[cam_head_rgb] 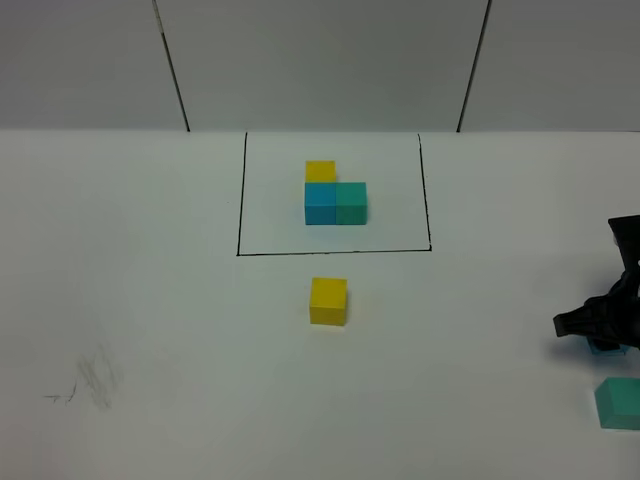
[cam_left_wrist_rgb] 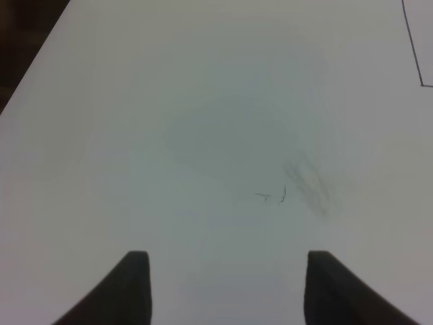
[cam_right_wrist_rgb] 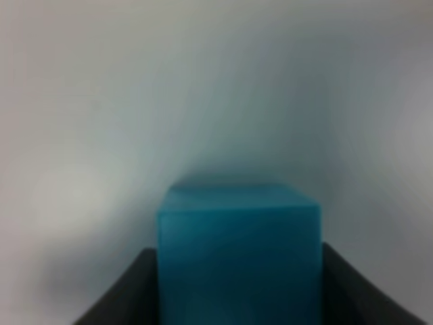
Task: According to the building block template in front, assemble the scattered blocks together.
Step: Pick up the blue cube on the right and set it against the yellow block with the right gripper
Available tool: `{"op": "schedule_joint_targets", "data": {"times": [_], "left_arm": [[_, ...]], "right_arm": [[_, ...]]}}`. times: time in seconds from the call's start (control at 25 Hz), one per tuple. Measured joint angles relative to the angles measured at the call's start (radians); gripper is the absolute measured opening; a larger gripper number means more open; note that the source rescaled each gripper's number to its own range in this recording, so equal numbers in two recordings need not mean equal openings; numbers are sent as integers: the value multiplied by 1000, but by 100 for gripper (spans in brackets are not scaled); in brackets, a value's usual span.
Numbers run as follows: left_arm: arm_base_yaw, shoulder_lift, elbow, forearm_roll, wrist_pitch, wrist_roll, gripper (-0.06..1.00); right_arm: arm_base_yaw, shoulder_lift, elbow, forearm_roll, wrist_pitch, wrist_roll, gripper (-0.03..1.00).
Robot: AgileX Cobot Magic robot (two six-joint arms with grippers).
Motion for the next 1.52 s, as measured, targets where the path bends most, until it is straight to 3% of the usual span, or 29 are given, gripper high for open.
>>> {"op": "schedule_joint_targets", "data": {"times": [0.28, 0.44, 0.68, 0.8, 0.88, 0.96, 1.08, 1.2, 1.4, 1.52], "left_arm": [[0, 0, 0, 0, 0, 0, 13], [0, 0, 0, 0, 0, 0, 13], [0, 0, 1, 0, 0, 0, 13], [0, 0, 1, 0, 0, 0, 13], [0, 0, 1, 0, 0, 0, 13], [0, 0, 1, 0, 0, 0, 12], [0, 0, 1, 0, 0, 0, 12], [0, 0, 1, 0, 0, 0, 12], [0, 0, 1, 0, 0, 0, 12], [0, 0, 1, 0, 0, 0, 12]], "right_arm": [[130, -211, -100, 33, 209, 60, 30], [251, -291, -137, 42, 334, 195, 30], [519, -306, -138, 44, 479, 417, 30], [683, -306, -138, -40, 459, 618, 30], [768, -299, -139, -114, 443, 841, 30], [825, -270, -139, -178, 441, 1044, 30], [884, -201, -149, -217, 441, 1215, 30], [907, -118, -207, -214, 443, 1221, 30], [912, 31, -368, -125, 478, 1018, 30], [921, 118, -439, -99, 485, 964, 30]]}}
